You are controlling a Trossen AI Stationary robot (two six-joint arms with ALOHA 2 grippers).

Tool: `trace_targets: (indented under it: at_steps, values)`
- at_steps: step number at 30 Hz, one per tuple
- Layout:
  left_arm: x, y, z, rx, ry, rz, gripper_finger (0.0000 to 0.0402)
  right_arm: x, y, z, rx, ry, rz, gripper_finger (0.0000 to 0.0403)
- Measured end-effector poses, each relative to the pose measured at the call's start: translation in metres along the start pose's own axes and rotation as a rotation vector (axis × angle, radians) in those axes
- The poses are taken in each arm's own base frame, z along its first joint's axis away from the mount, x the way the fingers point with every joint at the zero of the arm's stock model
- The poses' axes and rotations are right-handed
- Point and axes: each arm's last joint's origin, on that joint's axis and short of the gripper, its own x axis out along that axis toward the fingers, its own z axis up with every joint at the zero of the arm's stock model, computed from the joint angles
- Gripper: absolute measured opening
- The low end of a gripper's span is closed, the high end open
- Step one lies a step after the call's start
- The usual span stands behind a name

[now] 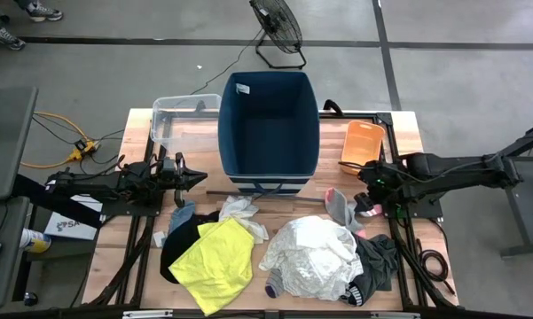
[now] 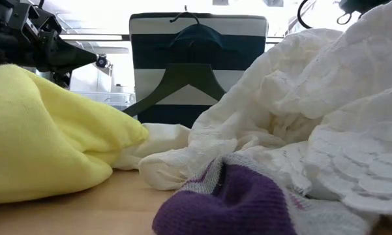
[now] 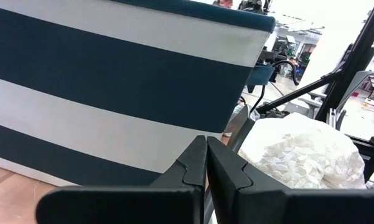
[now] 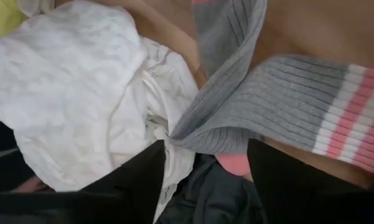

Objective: Pick & Place Cloths
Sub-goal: Put the grey sock into the orange bin

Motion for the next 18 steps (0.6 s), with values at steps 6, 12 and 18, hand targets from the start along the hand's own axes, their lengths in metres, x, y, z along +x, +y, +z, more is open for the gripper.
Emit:
trace_targets:
  at_steps: [6, 12, 18]
  values:
    - [0.0, 0.0, 0.0, 0.0, 0.0, 0.0, 0.001, 0.002, 0.004, -0.002, 0.016, -0.035, -0.006, 0.0255]
    - [0.0, 0.0, 0.0, 0.0, 0.0, 0.0, 0.001, 0.011, 0.01, -0.016, 0.055, -0.06, -0.074, 0.0256]
    - [0.0, 0.0, 0.0, 0.0, 0.0, 0.0, 0.001, 0.026, 0.018, -0.032, 0.108, -0.105, -0.15, 0.0256]
